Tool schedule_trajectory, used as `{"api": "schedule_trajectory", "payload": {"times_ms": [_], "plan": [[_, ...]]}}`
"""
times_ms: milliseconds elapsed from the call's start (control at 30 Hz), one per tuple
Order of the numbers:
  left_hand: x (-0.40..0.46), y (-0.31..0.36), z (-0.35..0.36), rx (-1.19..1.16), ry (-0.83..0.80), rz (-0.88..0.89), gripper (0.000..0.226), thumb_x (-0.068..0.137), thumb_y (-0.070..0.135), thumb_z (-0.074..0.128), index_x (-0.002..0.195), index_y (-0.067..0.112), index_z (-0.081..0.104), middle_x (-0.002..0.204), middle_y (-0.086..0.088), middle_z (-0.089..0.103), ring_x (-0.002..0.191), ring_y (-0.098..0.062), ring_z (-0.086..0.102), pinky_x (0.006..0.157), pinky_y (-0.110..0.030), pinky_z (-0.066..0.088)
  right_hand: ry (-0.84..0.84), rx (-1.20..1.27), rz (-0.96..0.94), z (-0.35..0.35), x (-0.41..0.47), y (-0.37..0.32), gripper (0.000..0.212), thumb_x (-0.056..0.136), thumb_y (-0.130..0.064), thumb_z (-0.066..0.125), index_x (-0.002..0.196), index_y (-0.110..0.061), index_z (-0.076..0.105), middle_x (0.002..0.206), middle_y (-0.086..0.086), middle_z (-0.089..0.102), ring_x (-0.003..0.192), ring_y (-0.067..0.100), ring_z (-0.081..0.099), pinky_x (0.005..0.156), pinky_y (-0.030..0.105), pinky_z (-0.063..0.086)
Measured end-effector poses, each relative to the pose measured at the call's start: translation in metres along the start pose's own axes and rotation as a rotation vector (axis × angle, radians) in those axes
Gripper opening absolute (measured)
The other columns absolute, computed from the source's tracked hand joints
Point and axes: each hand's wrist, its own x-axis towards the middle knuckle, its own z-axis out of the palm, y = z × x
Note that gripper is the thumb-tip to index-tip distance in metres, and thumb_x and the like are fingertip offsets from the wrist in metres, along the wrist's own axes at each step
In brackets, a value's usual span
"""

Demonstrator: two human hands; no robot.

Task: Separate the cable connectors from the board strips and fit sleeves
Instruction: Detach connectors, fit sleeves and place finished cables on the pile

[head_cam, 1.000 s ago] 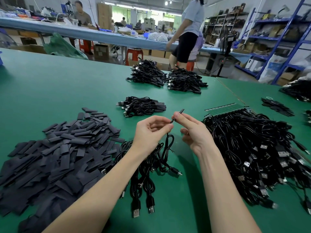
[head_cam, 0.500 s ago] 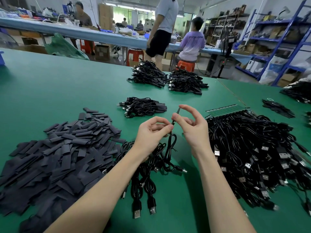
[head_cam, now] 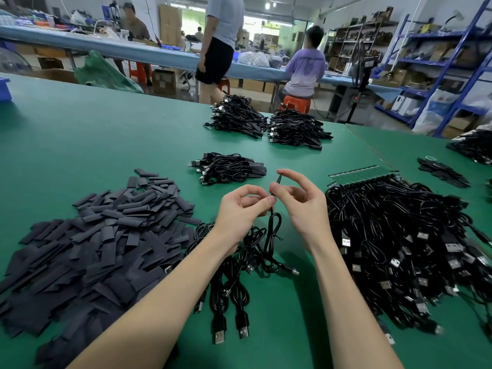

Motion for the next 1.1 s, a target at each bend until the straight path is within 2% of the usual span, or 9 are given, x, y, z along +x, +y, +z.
{"api": "schedule_trajectory", "payload": {"times_ms": [100,200,333,433,767,967,1100], "plan": [[0.000,0.001,0.000,-0.003,0.009,0.005,0.013,0.084,0.005,0.079,0.083,0.014,0.069,0.075,-0.006,0.075,0.071,-0.011,0.069,0.070,-0.019,0.054,-0.016,0.020,0.002,0.001,-0.001,0.000,0.029,0.089,-0.019,0.079,0.117,-0.026,0.074,0.077,-0.002,0.076,0.073,0.004,0.066,0.073,0.010,0.050],[-0.001,0.001,-0.001,-0.012,0.012,0.002,0.013,0.083,0.005,0.079,0.083,0.013,0.069,0.075,-0.004,0.075,0.071,-0.011,0.069,0.070,-0.019,0.054,-0.021,0.040,0.006,0.000,-0.002,0.000,0.030,0.089,-0.018,0.079,0.118,-0.024,0.073,0.077,-0.002,0.077,0.073,0.000,0.068,0.072,0.007,0.049],[-0.002,0.001,0.000,-0.007,-0.005,0.007,0.013,0.083,0.005,0.079,0.084,0.013,0.069,0.076,-0.006,0.075,0.072,-0.013,0.069,0.072,-0.020,0.055,-0.011,0.055,0.036,-0.002,-0.001,-0.001,0.026,0.092,-0.020,0.076,0.117,-0.023,0.073,0.076,-0.004,0.076,0.058,-0.004,0.059,0.058,0.006,0.044],[-0.002,0.002,0.000,-0.001,-0.029,0.026,0.012,0.083,0.006,0.079,0.084,0.013,0.070,0.077,-0.009,0.075,0.073,-0.014,0.069,0.073,-0.021,0.055,-0.015,0.087,0.050,-0.007,0.001,-0.001,0.021,0.094,-0.020,0.074,0.115,-0.023,0.074,0.082,0.000,0.077,0.055,-0.003,0.056,0.055,0.007,0.042],[-0.001,0.000,-0.003,0.004,-0.006,0.051,0.017,0.081,0.008,0.081,0.075,0.021,0.074,0.079,-0.012,0.075,0.074,-0.016,0.069,0.072,-0.021,0.056,0.031,0.107,0.060,0.002,-0.005,-0.001,0.024,0.093,-0.020,0.075,0.117,-0.024,0.074,0.079,-0.005,0.078,0.068,-0.005,0.067,0.060,0.004,0.044],[0.002,-0.004,0.000,0.014,0.000,0.045,0.011,0.085,0.006,0.079,0.085,0.011,0.069,0.074,-0.008,0.074,0.071,-0.012,0.068,0.071,-0.020,0.054,0.086,0.125,0.059,0.003,-0.003,-0.001,0.020,0.092,-0.020,0.077,0.111,-0.026,0.076,0.079,-0.002,0.078,0.067,-0.001,0.065,0.062,0.008,0.046],[0.002,-0.005,-0.001,0.013,0.016,0.047,0.012,0.083,0.008,0.080,0.086,0.011,0.069,0.075,-0.008,0.074,0.072,-0.013,0.069,0.072,-0.022,0.055,0.096,0.105,0.042,0.004,-0.004,0.001,0.019,0.090,-0.022,0.079,0.106,-0.032,0.077,0.083,0.002,0.079,0.077,0.008,0.067,0.071,0.014,0.052]]}}
